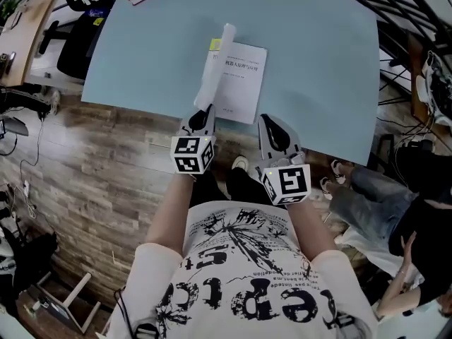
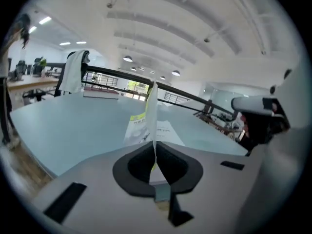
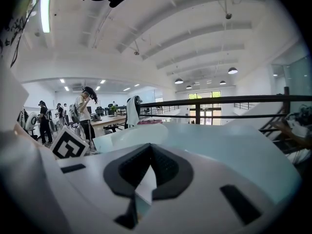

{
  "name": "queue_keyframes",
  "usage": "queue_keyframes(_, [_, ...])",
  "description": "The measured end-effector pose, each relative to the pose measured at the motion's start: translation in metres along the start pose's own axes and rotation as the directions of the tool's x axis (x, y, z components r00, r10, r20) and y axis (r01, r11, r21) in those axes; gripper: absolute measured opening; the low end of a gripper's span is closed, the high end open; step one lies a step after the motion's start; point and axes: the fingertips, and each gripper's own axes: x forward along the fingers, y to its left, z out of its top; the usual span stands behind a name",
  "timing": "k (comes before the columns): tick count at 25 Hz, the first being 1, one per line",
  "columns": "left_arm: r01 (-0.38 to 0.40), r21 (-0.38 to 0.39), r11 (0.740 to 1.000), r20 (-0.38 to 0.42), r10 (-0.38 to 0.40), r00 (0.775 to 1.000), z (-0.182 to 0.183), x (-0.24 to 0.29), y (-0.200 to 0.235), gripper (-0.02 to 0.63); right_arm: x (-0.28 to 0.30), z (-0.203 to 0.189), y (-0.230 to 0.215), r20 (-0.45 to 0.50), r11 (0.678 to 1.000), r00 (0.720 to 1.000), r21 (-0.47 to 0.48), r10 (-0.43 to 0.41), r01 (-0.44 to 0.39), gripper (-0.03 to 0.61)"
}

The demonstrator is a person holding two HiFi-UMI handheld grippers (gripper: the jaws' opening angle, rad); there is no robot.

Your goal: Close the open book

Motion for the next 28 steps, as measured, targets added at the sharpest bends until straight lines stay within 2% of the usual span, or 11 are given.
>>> queue_keyframes(2, [-0.001,0.15,0.989,-0.057,0.009,0.998,-0.009,0.008,-0.01,0.023,-0.004,-0.002,-0.005,-0.001,1.0,1.0,0.006,-0.008,0.008,0.011])
queue_keyframes(4, [0.008,0.281,0.96,-0.116,0.025,0.993,-0.02,0.016,-0.017,0.023,-0.007,-0.003,-0.01,-0.002,1.0,1.0,0.01,-0.015,0.015,0.011])
queue_keyframes(7, [0.027,0.385,0.922,-0.199,0.054,0.979,-0.039,0.027,-0.024,0.023,-0.014,-0.007,-0.018,-0.006,1.0,1.0,0.017,-0.023,0.023,0.009])
queue_keyframes(9, [0.057,0.398,0.916,-0.262,0.054,0.964,-0.049,0.032,-0.028,0.025,-0.017,-0.007,-0.023,-0.006,0.999,1.0,0.043,-0.025,0.025,0.011])
queue_keyframes(12, [0.094,0.389,0.916,-0.332,0.044,0.942,-0.059,0.038,-0.03,0.103,-0.019,-0.007,-0.029,-0.007,0.996,0.999,0.083,-0.035,0.036,0.009])
queue_keyframes(15, [0.115,0.352,0.929,-0.347,0.016,0.938,-0.062,0.038,-0.031,0.103,-0.02,-0.011,-0.034,-0.018,0.995,0.998,0.086,-0.054,0.055,0.011])
queue_keyframes(16, [0.136,0.329,0.934,-0.354,-0.012,0.935,-0.063,0.038,-0.034,0.118,-0.02,-0.013,-0.036,-0.022,0.994,0.998,0.093,-0.059,0.061,0.011])
queue_keyframes(17, [0.163,0.308,0.937,-0.361,-0.043,0.932,-0.064,0.038,-0.037,0.169,-0.02,-0.014,-0.036,-0.027,0.992,0.998,0.107,-0.065,0.067,0.009])
queue_keyframes(20, [0.218,0.284,0.934,-0.38,-0.099,0.92,-0.065,0.035,-0.042,0.212,-0.019,-0.013,-0.036,-0.034,0.98,0.996,0.178,-0.08,0.084,0.011])
queue_keyframes(24, [0.251,0.287,0.924,-0.363,-0.138,0.922,-0.056,0.026,-0.045,0.219,-0.016,-0.005,-0.032,-0.028,0.978,0.996,0.186,-0.089,0.093,0.011])
queue_keyframes(28, [0.272,0.332,0.903,-0.322,-0.162,0.933,-0.03,0.014,-0.049,0.218,-0.008,0.001,-0.029,-0.033,0.978,0.994,0.18,-0.103,0.107,0.009])
